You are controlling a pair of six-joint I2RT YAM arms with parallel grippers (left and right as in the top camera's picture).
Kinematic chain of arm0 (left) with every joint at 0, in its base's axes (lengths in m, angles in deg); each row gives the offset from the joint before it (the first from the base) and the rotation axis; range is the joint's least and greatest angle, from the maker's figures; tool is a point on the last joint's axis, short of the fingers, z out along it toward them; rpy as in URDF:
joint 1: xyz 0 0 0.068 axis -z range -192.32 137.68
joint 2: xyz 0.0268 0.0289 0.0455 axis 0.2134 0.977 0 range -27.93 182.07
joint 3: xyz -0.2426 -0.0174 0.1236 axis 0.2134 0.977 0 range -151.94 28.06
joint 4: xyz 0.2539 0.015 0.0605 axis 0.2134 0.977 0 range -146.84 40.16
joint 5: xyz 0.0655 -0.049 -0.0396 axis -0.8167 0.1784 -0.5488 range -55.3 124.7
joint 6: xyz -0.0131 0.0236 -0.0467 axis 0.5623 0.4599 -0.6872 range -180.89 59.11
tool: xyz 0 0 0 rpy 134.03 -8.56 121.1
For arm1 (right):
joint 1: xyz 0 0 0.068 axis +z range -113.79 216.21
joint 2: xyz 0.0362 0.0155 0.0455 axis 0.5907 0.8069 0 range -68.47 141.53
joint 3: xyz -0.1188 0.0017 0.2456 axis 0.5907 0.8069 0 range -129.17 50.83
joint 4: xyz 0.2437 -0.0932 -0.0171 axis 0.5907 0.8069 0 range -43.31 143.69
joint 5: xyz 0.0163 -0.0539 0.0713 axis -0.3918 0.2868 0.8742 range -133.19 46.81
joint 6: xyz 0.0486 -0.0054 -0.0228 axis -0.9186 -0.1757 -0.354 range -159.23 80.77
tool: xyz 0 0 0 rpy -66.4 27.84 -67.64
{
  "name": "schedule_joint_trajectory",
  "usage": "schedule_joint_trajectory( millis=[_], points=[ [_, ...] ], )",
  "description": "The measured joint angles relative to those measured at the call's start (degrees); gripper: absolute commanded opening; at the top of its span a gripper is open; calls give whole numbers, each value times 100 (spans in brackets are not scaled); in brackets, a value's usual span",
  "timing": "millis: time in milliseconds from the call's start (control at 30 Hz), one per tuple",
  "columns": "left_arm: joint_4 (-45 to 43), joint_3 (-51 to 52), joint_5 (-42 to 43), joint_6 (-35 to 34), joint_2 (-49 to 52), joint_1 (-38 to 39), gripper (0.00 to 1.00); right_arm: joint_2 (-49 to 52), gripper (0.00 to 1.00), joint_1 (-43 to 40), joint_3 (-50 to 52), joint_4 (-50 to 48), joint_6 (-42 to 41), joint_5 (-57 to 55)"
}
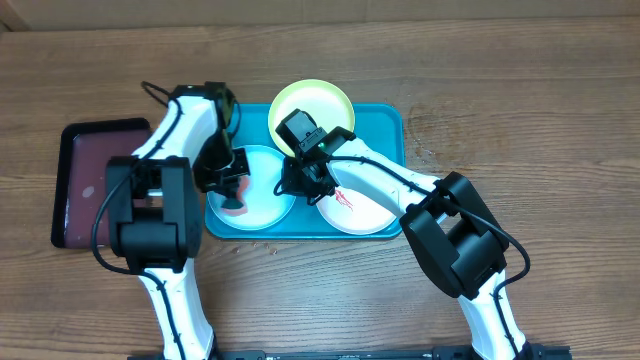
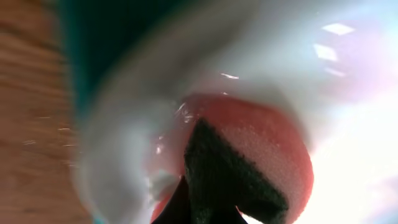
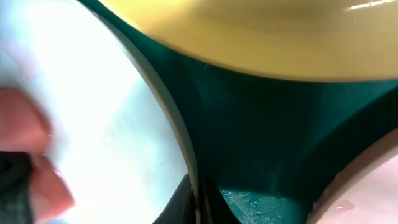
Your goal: Clean dirty plates on tray and stack at the side
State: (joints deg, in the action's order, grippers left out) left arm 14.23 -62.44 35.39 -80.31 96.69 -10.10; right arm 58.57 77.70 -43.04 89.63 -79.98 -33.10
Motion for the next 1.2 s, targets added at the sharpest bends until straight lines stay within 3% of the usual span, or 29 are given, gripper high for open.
schedule_joint_trajectory(
  millis=[167, 400, 900, 1033, 1200],
  points=[
    [-44, 2, 66, -70, 0, -203, 4, 0, 4, 2, 0, 0, 2, -11],
    [-245, 20, 778, 210, 0, -345, 4, 0, 4, 2, 0, -4, 0, -57],
    [-1126, 79, 1600, 415, -48, 337, 4, 0, 4, -11, 0, 4, -4, -151],
    [-1113, 79, 1480, 400, -50, 297, 4, 0, 4, -11, 0, 9, -2, -149],
    [-807, 39, 553, -20, -96, 240, 4, 0, 4, -11, -2, 13, 0, -149]
  ],
)
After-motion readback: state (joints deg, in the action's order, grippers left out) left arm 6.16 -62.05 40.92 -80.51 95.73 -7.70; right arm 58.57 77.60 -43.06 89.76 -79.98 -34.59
